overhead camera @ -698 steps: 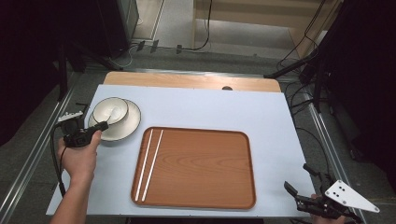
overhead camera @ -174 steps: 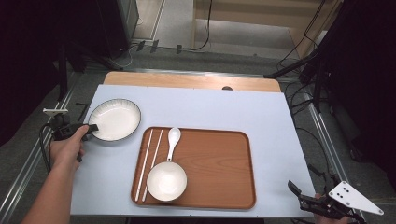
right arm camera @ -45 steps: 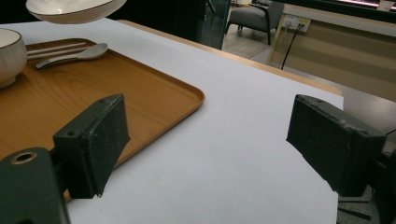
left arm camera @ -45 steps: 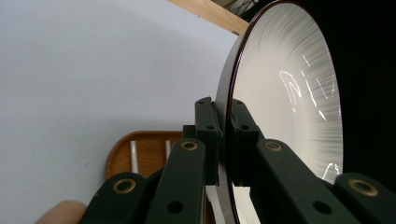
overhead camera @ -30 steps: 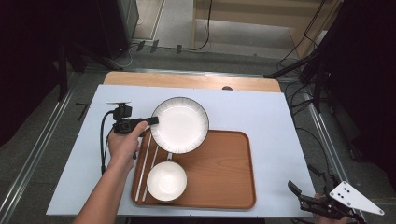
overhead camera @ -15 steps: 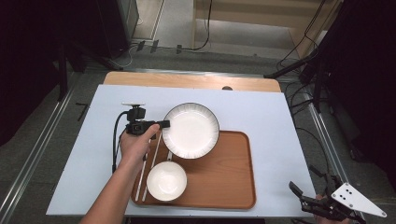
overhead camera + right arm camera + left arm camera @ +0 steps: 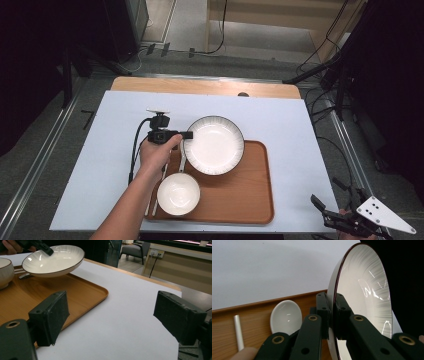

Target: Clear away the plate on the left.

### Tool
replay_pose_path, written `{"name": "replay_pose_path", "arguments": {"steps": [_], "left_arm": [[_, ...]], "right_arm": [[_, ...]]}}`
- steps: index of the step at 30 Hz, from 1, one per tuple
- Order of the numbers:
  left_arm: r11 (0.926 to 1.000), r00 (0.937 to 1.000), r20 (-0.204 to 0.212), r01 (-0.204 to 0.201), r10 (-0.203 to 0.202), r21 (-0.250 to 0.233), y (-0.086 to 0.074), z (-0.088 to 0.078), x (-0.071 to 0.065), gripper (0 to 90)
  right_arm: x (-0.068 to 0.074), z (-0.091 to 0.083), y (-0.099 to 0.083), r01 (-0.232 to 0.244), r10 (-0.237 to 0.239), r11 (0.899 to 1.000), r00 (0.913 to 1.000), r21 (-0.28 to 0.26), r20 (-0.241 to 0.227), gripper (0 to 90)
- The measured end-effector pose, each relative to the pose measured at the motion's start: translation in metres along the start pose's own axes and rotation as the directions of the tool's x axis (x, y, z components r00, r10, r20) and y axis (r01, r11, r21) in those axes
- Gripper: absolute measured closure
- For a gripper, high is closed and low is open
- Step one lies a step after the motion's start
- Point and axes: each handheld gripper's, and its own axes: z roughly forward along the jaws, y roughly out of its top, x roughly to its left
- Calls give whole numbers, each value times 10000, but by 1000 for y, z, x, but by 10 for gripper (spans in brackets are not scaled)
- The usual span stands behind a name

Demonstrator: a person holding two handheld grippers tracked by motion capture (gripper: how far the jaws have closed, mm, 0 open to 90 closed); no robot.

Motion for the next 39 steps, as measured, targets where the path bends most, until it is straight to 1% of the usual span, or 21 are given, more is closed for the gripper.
{"name": "replay_pose_path", "arguments": {"steps": [3,7,11,18,22,26,28,30,32,33,35,37,39], "left_arm": [[9999,9999,-53,-93,94,68,1,6,-3,849],[9995,9998,-10,-183,184,244,2,11,-5,849],[9987,9996,108,-270,266,443,2,15,-6,848],[9950,9987,41,-511,510,854,1,22,-5,847],[9913,9974,260,-690,665,1124,3,26,-7,847],[9883,9968,485,-692,631,1357,4,31,-7,847],[9860,9962,589,-729,647,1500,4,34,-7,846],[9817,9948,751,-815,694,1720,4,36,-8,844],[9753,9927,906,-965,798,1986,4,39,-8,845],[9734,9921,949,-1006,825,2060,4,40,-8,845],[9698,9916,915,-1098,917,2177,4,41,-7,843],[9678,9927,804,-1065,903,2282,4,41,-5,842],[9634,9921,724,-1166,1020,2412,4,42,-5,838]], "right_arm": [[0,0,0,-14,14,10000,10000,9,5,132],[0,-1,0,15,-15,10000,10000,-7,6,132],[-1,-3,-1,-27,27,10000,10000,-5,35,132],[0,-6,-3,-47,47,10000,9999,47,97,132],[-1,-10,-3,-51,51,10000,9999,37,162,132],[-1,-13,-5,-98,96,9999,9997,55,241,132],[-1,-15,-5,-106,104,9999,9996,63,274,132],[-1,-15,-5,-83,82,9999,9995,63,291,132],[0,-16,-6,-100,98,9999,9995,87,303,132],[-1,-16,-6,-108,105,9999,9995,98,308,132],[-1,-16,-6,-123,119,9999,9994,102,315,132],[0,-16,-6,-120,117,9999,9994,100,318,132],[0,-16,-6,-116,113,9999,9995,112,295,132]]}}
